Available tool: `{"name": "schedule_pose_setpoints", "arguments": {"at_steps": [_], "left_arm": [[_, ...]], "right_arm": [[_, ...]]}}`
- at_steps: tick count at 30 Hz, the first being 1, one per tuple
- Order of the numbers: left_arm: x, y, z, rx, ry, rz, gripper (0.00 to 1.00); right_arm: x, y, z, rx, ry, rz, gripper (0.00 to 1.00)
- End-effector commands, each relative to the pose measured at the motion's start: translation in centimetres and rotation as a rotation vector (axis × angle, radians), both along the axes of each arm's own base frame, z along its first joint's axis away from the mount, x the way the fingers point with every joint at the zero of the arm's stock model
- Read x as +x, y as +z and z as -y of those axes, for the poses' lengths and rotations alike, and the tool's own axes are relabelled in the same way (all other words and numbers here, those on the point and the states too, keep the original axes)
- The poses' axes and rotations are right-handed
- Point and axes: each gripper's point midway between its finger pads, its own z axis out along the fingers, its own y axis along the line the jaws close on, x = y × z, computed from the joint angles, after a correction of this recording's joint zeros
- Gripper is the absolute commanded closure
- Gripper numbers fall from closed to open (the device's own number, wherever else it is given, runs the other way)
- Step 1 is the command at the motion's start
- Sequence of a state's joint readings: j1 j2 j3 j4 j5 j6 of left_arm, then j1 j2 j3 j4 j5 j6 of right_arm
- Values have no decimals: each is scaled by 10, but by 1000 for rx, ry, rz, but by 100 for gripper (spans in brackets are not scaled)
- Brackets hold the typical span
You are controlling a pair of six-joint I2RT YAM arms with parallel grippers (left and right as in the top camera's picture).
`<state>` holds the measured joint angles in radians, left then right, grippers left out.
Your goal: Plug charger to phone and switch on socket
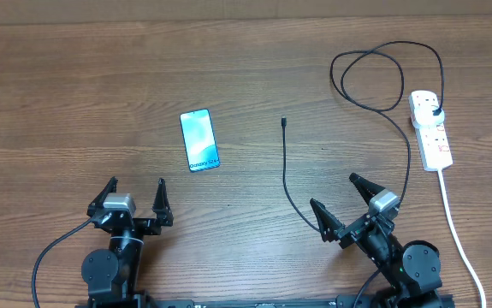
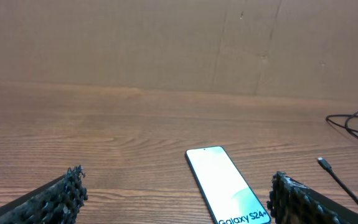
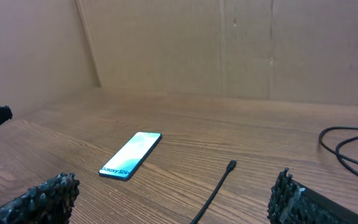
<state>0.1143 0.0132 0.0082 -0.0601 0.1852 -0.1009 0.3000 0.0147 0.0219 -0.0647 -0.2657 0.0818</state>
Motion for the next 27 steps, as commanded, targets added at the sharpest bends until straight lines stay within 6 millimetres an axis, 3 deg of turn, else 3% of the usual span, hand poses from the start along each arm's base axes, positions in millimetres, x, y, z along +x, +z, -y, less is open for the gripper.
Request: {"name": "schedule_pose_setpoints", "arguments": {"at_steps": [1,27], "left_arm": [[0,0,-4,-2,21,4,1],[0,0,-2,-22,12,3,0]], "right_arm": [[0,-2,1,2,-2,5,0],[0,-2,1,2,-2,5,0]]}}
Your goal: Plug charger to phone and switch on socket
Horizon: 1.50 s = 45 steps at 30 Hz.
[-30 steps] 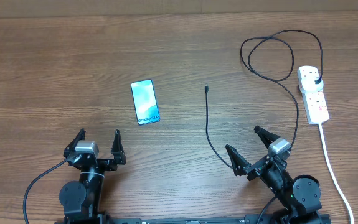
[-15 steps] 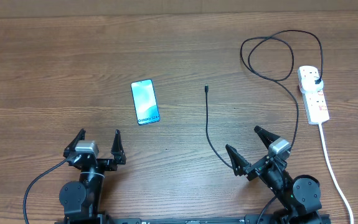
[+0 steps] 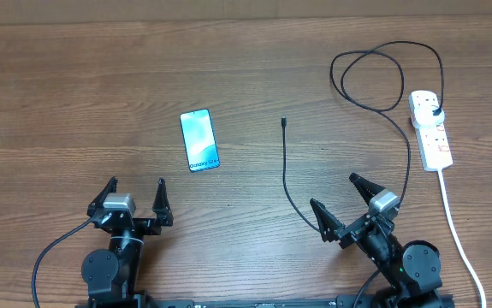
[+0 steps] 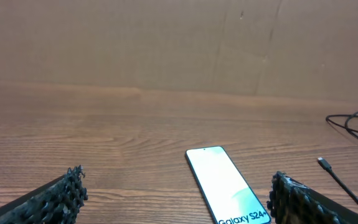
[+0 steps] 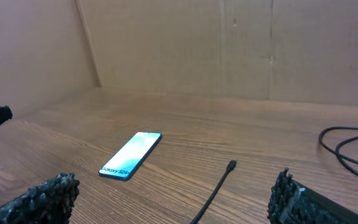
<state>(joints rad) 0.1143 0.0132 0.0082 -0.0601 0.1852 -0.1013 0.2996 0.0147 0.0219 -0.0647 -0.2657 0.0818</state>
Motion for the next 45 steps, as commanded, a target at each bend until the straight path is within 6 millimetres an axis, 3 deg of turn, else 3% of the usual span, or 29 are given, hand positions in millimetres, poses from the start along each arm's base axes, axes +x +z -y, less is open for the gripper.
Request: {"name": "schedule_pose_setpoints", "arguments": {"at_steps": [1,4,8,12,19,22,31,41,45], "left_arm": [[0,0,-2,-38,12,1,0],[-1,0,2,-61,-13,0,0],[-5,5,27,-67,-156,3,0],[-10,5,29,-76,-167,-51,0],[-20,44,32,-63,-177,-56,0],[-19,50,36,-75,-203,-97,0],[-1,62,37,-118,-218,-305,0],[28,99,34,-72,-194,-528,0],[41,109,44,17,-156,-586,0]], "right_arm": [[0,-2,1,2,-2,5,0],[0,-2,1,2,-2,5,0],[0,-2,1,2,-2,5,0],[0,-2,1,2,-2,5,0],[0,-2,1,2,-2,5,0],[0,-2,1,2,-2,5,0],[0,-2,1,2,-2,5,0],[0,-2,1,2,-2,5,0],[0,-2,1,2,-2,5,0]]}}
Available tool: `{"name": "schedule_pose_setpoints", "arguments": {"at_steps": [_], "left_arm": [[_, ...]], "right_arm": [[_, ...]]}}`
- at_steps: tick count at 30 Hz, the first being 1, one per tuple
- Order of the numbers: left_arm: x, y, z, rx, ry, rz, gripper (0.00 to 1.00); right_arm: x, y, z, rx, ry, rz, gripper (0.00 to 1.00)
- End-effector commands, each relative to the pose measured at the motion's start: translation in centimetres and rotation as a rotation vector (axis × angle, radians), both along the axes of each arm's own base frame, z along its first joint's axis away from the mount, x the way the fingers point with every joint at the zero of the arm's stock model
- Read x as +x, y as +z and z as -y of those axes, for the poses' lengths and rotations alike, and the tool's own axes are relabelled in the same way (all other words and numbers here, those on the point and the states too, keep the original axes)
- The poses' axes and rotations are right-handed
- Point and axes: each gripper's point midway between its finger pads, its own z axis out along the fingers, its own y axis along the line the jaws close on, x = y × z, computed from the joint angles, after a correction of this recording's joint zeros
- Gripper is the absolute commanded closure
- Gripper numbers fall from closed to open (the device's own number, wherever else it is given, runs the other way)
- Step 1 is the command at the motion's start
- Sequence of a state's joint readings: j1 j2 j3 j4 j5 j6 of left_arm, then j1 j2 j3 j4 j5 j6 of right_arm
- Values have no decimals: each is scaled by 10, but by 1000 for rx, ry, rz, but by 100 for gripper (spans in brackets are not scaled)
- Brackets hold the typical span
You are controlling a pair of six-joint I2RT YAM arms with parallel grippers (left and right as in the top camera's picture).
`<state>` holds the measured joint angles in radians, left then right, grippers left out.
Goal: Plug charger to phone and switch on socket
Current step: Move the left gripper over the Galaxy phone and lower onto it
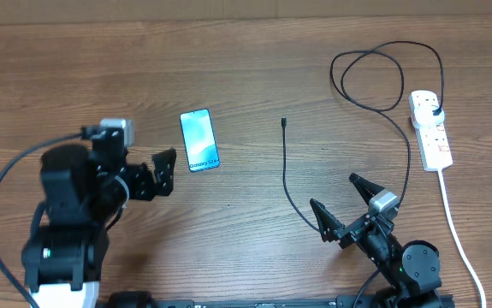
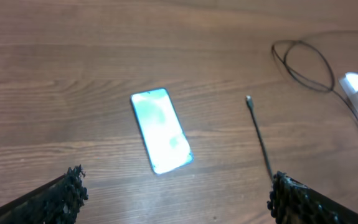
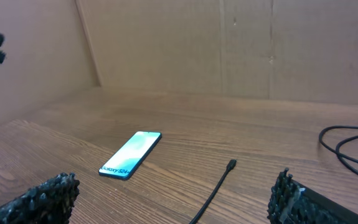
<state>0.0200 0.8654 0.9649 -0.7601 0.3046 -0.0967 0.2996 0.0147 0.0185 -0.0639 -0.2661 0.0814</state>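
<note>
The phone (image 1: 199, 140) lies face up with its screen lit, left of the table's middle; it also shows as the phone (image 2: 161, 130) and the phone (image 3: 131, 155). The black charger cable's free tip (image 1: 284, 122) lies on the wood to its right, apart from it. The cable loops back to a plug in the white power strip (image 1: 431, 128). My left gripper (image 1: 145, 174) hangs open in the air just left of and nearer than the phone, empty. My right gripper (image 1: 333, 191) rests open at the near edge, with the cable passing between its fingers untouched.
The cable makes a wide loop (image 1: 387, 77) at the back right. The strip's white lead (image 1: 455, 222) runs down the right side to the near edge. A cardboard wall (image 3: 228, 50) stands behind the table.
My left arm has lifted from its rest at the near edge and come forward toward the phone; its camera now looks down on phone and cable tip. The right arm, phone and cable are unchanged.
At both earlier moments the two arms sat low at the near edge with grippers open, the phone and cable tip lying apart in front of them. Only the left arm has moved, and it now hangs raised beside the phone.
</note>
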Motion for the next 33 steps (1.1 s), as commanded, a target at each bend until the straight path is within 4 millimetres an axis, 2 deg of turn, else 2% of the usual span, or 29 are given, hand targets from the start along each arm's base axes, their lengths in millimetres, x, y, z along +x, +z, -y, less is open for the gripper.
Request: {"name": "schedule_pose_setpoints", "arguments": {"at_steps": [1,7,13,20,25,33], "left_arm": [[13,17,7,122,19,0,0],[21,2,51,197,-79,-63,0],[36,-12,72,141,-121,-100,1],[44,-35,78,150,-130,-173,0],[43,-53,95,97,-206,-245,0],[54,-93,83,30,47,-419,0]], "right_arm": [[0,-1,1,3,-2,8,0],[0,-1,1,3,-2,8,0],[0,-1,1,3,-2,8,0],[0,-1,1,3,-2,8,0],[0,-1,1,3,-2,8,0],[0,-1,1,3,-2,8,0]]}}
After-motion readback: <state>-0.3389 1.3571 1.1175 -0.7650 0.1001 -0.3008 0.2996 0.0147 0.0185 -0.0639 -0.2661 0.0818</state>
